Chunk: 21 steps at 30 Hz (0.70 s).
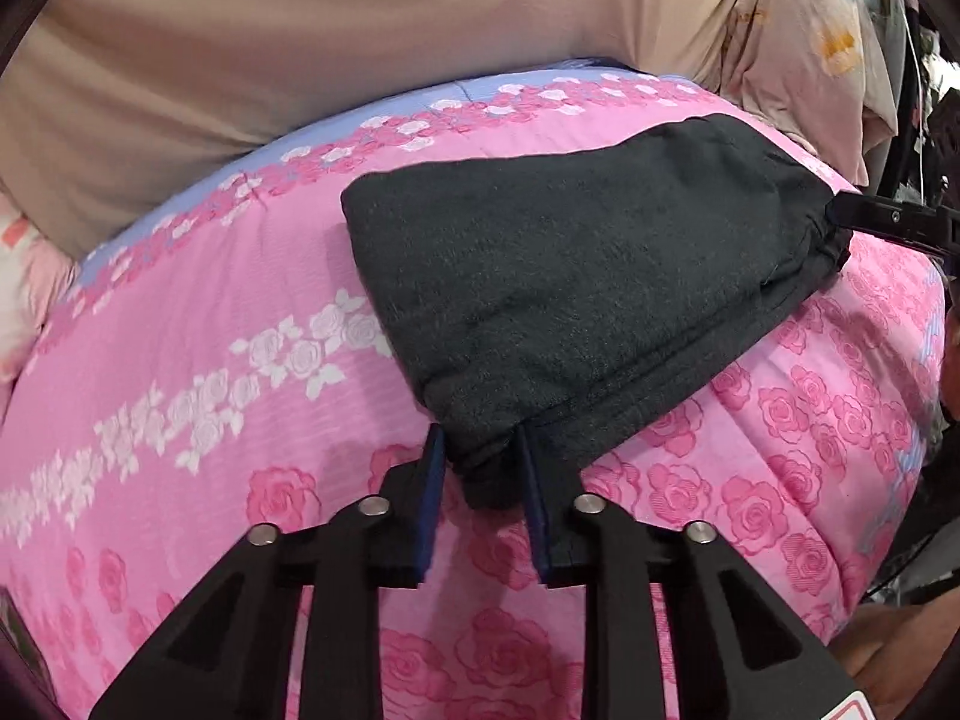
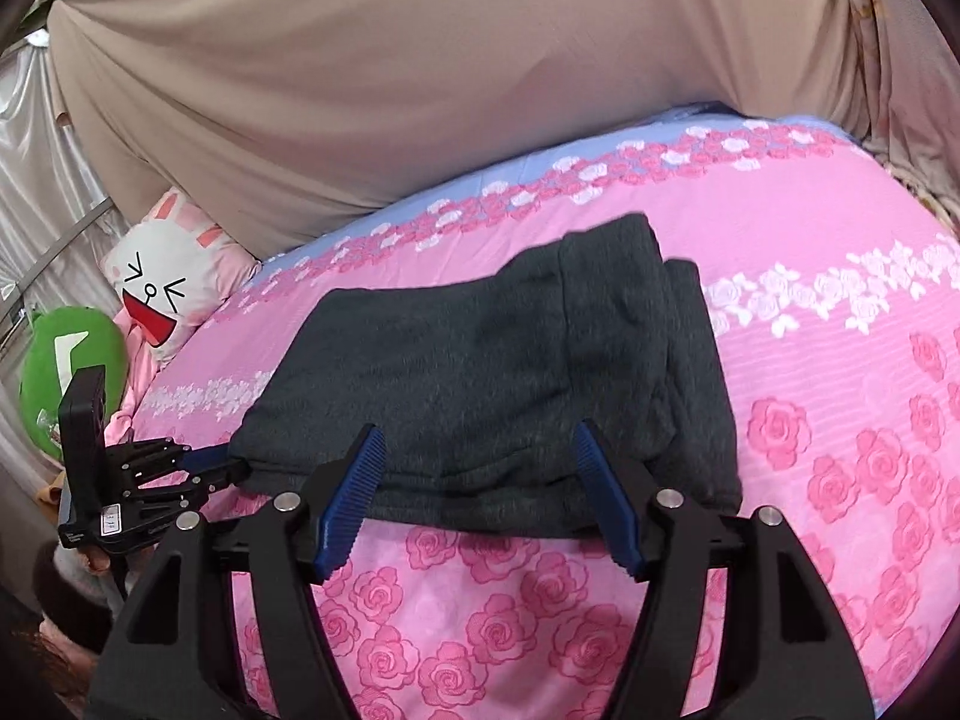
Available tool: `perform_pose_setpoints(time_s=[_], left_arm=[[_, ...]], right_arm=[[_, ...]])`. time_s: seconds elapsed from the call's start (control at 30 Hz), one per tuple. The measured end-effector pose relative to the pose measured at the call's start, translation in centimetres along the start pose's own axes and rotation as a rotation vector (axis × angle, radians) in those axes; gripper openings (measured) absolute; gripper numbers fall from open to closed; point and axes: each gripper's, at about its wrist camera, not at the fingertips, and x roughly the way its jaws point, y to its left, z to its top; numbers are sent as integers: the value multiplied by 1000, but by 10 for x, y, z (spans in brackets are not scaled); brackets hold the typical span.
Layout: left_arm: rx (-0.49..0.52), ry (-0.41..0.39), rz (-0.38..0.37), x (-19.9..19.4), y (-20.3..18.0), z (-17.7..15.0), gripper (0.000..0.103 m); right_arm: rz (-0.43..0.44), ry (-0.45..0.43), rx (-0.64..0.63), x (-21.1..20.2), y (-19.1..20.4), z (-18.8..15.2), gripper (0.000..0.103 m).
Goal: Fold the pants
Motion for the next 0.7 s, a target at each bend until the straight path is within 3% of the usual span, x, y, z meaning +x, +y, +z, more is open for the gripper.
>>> perform_pose_setpoints(time_s=[0.17,0.23,0.27,0.3,0.37,0.43,0.47,0.5,0.53,0.57,0.6,0.63,0.7], left_arm=[[-8,-39,-71,-14,0,1,6],[-39,-38,-173,-33,-8,-1,6],[-70,1,-260,-36,-10,-5,6],[-79,42,-279,-31,-12,-11,6],[-79,128,-187,-11,-14,-27,6],[-175,108,-212,-20,-2,-33,12],[-222,97,-211,-26,4,-33,24],[-271,50,-206,-39,13,-32,48],[-304,0,-208,-48,19,-31,60],[-336,-48,-217,-56,25,-29,80],[-383,-100,-227,-63,34,-24,86],[-426,-133,-238,-64,41,-17,87],[-522,-126,-268,-51,56,-4,87]], right_arm=[[-1,-1,9,2,1,-1,69],[0,-6,14,0,0,-1,69],[3,-10,16,0,-1,-1,70],[4,-12,19,0,-3,-2,71],[11,-8,37,3,-8,-2,71],[13,-11,45,-1,-11,-2,71],[3,-18,37,-4,-11,-1,71],[-13,-24,30,-7,-12,0,73],[-32,-31,28,-11,-14,1,75],[-61,-37,37,-14,-20,3,81],[-86,-40,54,-15,-28,5,86],[-100,-35,75,-15,-36,6,87],[-99,12,131,-8,-55,7,89]])
